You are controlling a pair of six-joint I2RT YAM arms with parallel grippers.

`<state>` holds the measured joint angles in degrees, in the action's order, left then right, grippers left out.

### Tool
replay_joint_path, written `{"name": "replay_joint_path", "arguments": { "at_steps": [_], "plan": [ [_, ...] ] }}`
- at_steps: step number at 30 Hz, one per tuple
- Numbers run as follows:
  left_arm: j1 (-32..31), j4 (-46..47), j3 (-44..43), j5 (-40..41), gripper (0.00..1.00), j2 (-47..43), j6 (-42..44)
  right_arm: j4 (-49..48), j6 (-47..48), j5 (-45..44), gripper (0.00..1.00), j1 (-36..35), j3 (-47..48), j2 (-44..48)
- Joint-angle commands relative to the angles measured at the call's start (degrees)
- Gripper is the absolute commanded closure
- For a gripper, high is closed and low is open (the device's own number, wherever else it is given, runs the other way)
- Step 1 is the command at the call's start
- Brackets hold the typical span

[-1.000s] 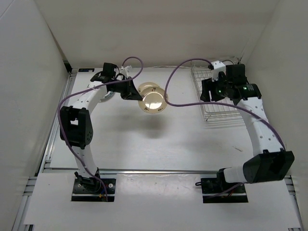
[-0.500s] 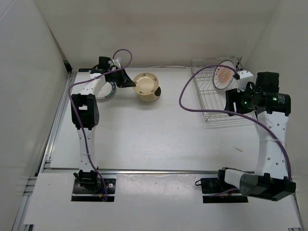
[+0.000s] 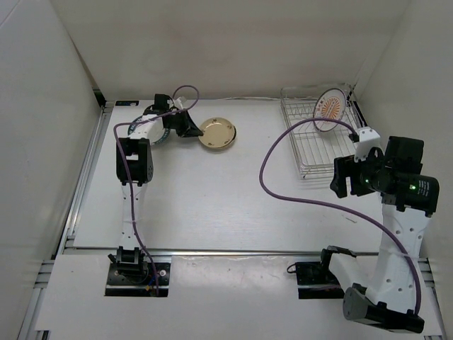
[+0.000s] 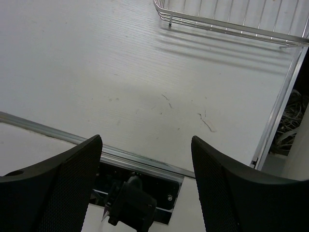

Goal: Unload the plates from the dish rack

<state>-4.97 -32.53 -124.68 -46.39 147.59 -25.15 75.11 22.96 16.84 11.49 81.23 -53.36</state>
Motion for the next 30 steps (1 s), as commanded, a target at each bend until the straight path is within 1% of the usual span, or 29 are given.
{"name": "replay_joint_path", "arguments": {
  "at_steps": [1, 4, 7, 8, 10, 11, 12, 15, 16, 17, 20, 25, 28, 30],
  "plan": [
    [-0.3, 1.1, -2.8, -1.0, 0.88, -1.3, -0.3, 0.0, -0.9, 4.3, 0.22, 1.3, 0.7, -0.9],
    [-0.3, 1.1, -2.8, -1.0, 0.86, -1.3, 0.3, -0.5, -2.1, 5.9, 0.22, 2.6, 0.7, -1.5],
    [-0.3, 1.1, -2.8, -1.0, 0.71, -1.9, 0.3, -1.0, -2.7, 7.2, 0.22, 3.1, -0.4, -1.5],
    [-0.3, 1.1, -2.2, -1.0, 0.60, -2.7, 0.3, -1.5, -2.7, 7.2, 0.22, 3.1, -0.4, -1.5],
    [-0.3, 1.1, -1.7, -1.0, 0.46, -3.4, 0.8, -1.5, -2.7, 7.2, 0.22, 3.1, -1.1, -1.0],
    [-0.3, 1.1, -1.2, -1.0, 0.43, -3.9, 0.8, -2.2, -2.7, 7.2, 0.22, 3.1, -1.6, -1.0],
    [-0.3, 1.1, -1.2, -0.5, 0.37, -4.7, 1.3, -2.2, -2.7, 7.2, 0.22, 3.1, -1.6, -1.0],
    [-0.3, 1.1, 0.2, -0.5, 0.26, -6.9, 1.9, -2.8, -2.7, 7.8, 0.22, 3.1, -2.2, -0.3],
    [-0.8, 1.1, 1.0, 0.2, 0.19, -7.4, 1.9, -3.3, -2.7, 7.8, 0.22, 3.1, -2.7, -0.3],
    [-0.8, 1.1, 1.7, 0.2, 0.15, -8.0, 2.6, -3.3, -2.7, 7.8, 0.22, 3.1, -2.7, -0.3],
    [-1.4, 1.1, 2.3, 2.6, 0.08, -10.6, 3.3, -4.6, -2.7, 7.8, 0.22, 3.1, -2.7, -0.3],
    [-2.5, 1.1, 2.8, 4.8, 0.05, -13.2, 5.0, -6.5, -2.7, 9.2, 0.22, 3.1, -2.1, -0.9],
    [-3.6, 0.5, 3.8, 7.8, 0.03, -14.3, 6.2, -6.6, -3.2, 9.7, 0.22, 3.1, -2.1, -0.9],
    [-4.2, -0.1, 4.4, 12.3, 0.01, -14.9, 7.6, -7.2, -3.2, 9.7, 0.22, 3.1, -2.1, -0.9]
  ]
}}
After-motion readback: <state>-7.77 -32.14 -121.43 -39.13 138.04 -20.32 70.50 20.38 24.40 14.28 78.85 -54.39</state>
